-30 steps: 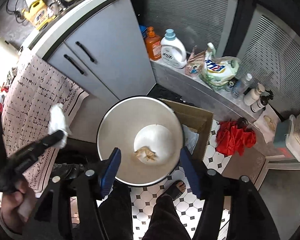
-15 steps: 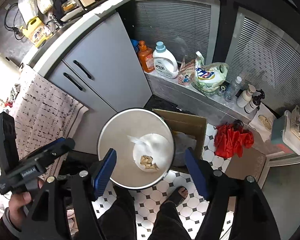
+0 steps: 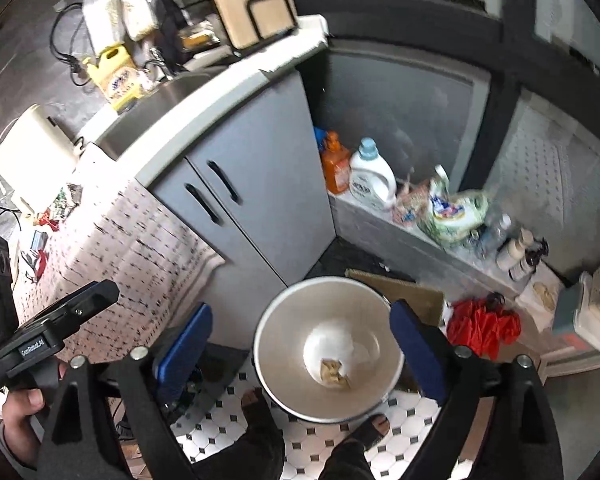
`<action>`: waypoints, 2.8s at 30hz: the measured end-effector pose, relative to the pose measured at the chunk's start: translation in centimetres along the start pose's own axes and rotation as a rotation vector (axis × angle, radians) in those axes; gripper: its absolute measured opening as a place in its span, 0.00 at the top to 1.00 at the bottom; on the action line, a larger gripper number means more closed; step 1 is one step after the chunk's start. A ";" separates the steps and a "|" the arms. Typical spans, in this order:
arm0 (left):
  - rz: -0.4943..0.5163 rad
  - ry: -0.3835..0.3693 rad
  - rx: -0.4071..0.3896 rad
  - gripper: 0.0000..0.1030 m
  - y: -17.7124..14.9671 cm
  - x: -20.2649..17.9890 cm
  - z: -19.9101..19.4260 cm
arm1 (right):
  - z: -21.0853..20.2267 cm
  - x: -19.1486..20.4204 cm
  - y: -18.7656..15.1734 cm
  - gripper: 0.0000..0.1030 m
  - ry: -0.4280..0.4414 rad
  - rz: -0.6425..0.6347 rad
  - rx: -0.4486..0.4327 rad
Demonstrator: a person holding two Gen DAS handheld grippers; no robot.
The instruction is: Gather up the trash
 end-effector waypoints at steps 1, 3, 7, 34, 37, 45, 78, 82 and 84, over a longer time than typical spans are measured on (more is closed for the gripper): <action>-0.002 0.006 -0.010 0.06 0.3 0.5 -0.4 | 0.0 1.0 0.5 0.11 0.003 -0.014 -0.010; -0.006 0.023 -0.030 0.05 0.9 1.8 -1.3 | 0.0 2.9 1.4 0.07 0.014 -0.037 -0.028; -0.028 0.058 -0.061 0.05 2.3 4.8 -3.0 | 0.7 6.4 2.8 0.07 0.047 -0.065 -0.039; -0.290 0.369 -0.366 0.05 5.2 24.7 -15.3 | 5.3 25.4 7.2 0.07 0.193 -0.308 -0.137; -0.310 0.406 -0.374 0.05 4.5 26.7 -16.0 | 5.9 27.5 7.1 0.07 0.217 -0.329 -0.150; -0.334 0.380 -0.376 0.05 3.8 29.9 -16.6 | 8.3 31.8 6.6 0.07 0.239 -0.387 -0.112; -0.375 0.325 -0.269 0.63 8.4 35.7 -13.5 | 15.7 40.1 7.1 0.31 0.337 -0.478 0.035; -0.409 0.343 -0.293 0.63 8.4 37.6 -15.3 | 17.5 42.6 7.0 0.40 0.354 -0.520 0.064; -0.414 0.357 -0.305 0.63 8.3 38.4 -16.1 | 18.4 43.7 6.9 0.45 0.359 -0.540 0.078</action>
Point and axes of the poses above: each gripper's, at about its wrist camera, not at the fingertips, and z roughly the way its jaws point, x to its left, y to its top, the point moved 10 cm from there along z, roughly the way its jaws point, and after that the axes turned 9 degrees about y, right-handed, at the moved point
